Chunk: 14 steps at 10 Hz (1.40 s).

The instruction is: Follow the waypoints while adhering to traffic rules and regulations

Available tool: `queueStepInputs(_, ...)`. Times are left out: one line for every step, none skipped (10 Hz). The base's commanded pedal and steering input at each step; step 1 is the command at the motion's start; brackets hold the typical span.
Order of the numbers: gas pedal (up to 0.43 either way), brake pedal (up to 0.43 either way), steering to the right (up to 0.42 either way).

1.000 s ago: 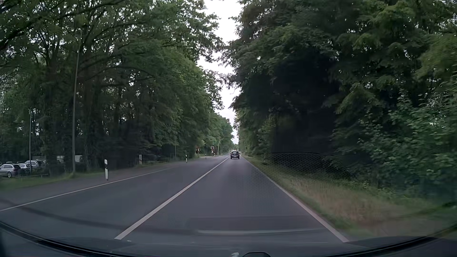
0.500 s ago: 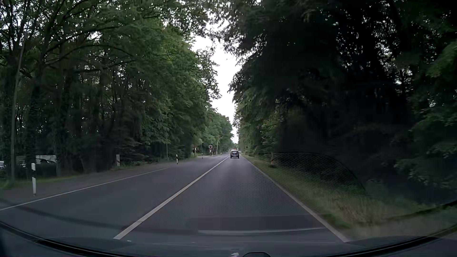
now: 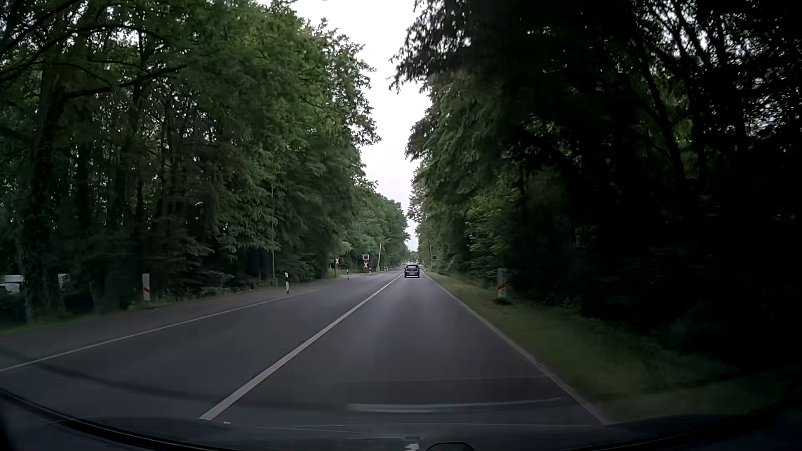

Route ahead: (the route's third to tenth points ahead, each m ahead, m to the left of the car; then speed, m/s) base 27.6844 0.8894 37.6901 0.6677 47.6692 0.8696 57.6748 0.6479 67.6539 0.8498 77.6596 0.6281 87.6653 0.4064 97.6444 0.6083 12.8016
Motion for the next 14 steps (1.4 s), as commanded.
queueStepInputs(0.197, 0.0, 0.0)
queueStepInputs(0.189, 0.0, 0.0)
queueStepInputs(0.189, 0.0, -0.001)
queueStepInputs(0.189, 0.0, -0.001)
queueStepInputs(0.189, 0.0, -0.001)
queueStepInputs(0.189, 0.0, 0.0)
queueStepInputs(0.189, 0.0, -0.001)
queueStepInputs(0.189, 0.0, -0.001)
queueStepInputs(0.189, 0.0, -0.001)
queueStepInputs(0.189, 0.0, -0.001)
queueStepInputs(0.189, 0.0, -0.001)
queueStepInputs(0.189, 0.0, -0.001)
queueStepInputs(0.177, 0.0, -0.001)
queueStepInputs(0.177, 0.0, -0.001)
